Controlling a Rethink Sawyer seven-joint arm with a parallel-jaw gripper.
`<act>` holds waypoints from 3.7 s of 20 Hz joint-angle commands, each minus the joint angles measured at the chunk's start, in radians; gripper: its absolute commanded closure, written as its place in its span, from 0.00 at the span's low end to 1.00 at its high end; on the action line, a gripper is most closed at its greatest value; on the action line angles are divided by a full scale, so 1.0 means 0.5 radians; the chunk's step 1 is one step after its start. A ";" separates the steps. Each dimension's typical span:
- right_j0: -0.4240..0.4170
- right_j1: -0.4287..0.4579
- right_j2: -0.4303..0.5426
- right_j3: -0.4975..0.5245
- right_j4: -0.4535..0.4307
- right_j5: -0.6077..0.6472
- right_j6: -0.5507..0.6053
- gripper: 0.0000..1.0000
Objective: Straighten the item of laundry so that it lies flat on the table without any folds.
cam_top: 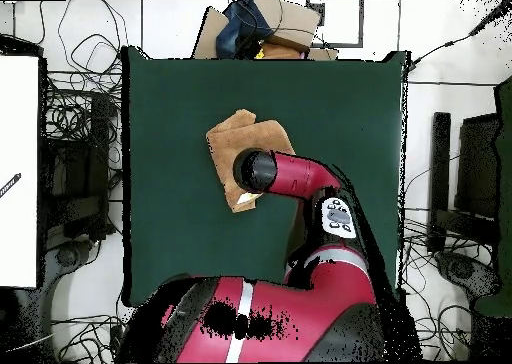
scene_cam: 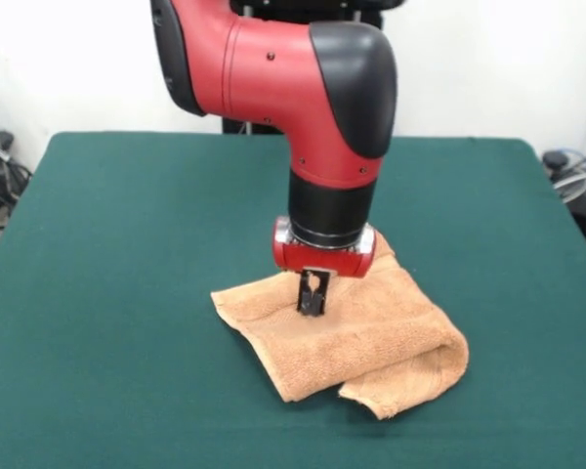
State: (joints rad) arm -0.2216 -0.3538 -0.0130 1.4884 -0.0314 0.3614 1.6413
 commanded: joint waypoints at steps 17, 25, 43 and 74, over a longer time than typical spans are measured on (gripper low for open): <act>-0.028 -0.079 0.070 0.300 -0.214 -0.170 0.253 1.00; 0.007 -0.077 0.076 0.265 -0.160 -0.157 0.285 1.00; -0.140 -0.072 0.155 0.288 -0.232 -0.217 0.174 1.00; -0.175 -0.034 0.202 0.218 -0.240 -0.211 0.133 0.00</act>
State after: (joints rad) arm -0.2941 -0.4071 -0.0071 1.6181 -0.1087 0.3167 1.6413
